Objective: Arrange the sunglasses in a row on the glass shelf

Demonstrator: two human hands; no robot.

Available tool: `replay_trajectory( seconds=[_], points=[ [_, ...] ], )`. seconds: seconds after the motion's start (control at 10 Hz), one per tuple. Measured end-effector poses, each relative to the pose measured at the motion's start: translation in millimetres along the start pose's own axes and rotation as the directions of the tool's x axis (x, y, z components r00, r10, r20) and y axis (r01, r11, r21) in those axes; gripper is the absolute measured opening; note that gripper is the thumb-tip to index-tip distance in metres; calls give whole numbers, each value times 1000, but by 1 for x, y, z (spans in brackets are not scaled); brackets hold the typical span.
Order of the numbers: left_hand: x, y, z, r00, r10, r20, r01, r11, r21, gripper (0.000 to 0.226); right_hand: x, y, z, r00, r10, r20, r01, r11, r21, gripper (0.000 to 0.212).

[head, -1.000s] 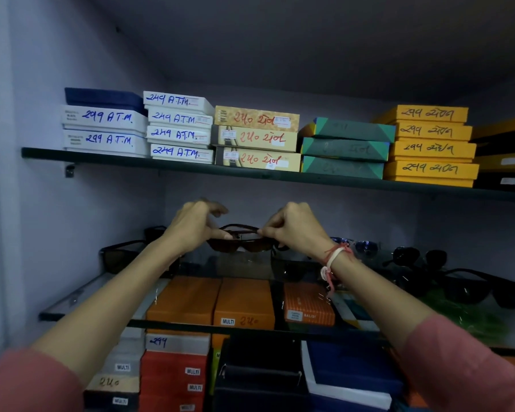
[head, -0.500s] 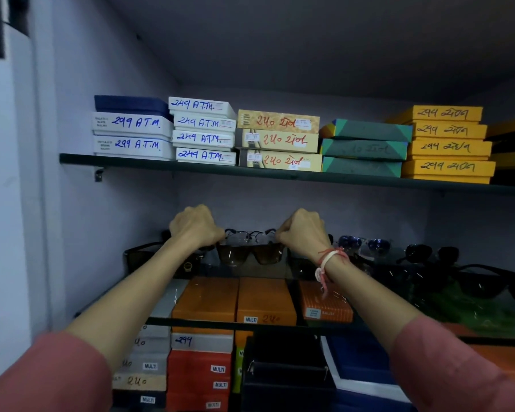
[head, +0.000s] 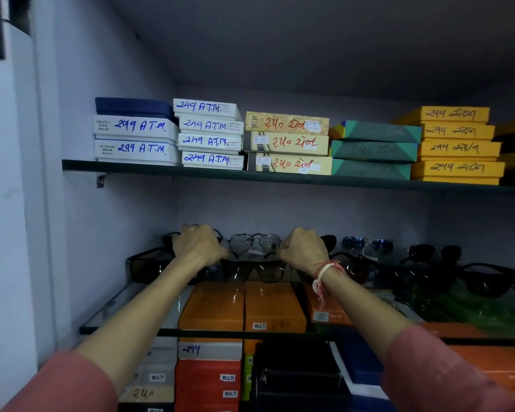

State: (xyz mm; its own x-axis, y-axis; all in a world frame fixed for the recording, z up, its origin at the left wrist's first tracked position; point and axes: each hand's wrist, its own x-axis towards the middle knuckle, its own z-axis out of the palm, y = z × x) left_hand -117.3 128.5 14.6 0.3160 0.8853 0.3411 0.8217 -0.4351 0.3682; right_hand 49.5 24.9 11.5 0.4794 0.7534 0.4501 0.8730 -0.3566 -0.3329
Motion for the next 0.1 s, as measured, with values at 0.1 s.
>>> replay_trajectory(
  seconds=[0.1],
  points=[
    [-17,3,-4,992,64,-105,-67,997,-27,50,-10,4,-10,996,-48,-77,54,995,80,24]
  ],
)
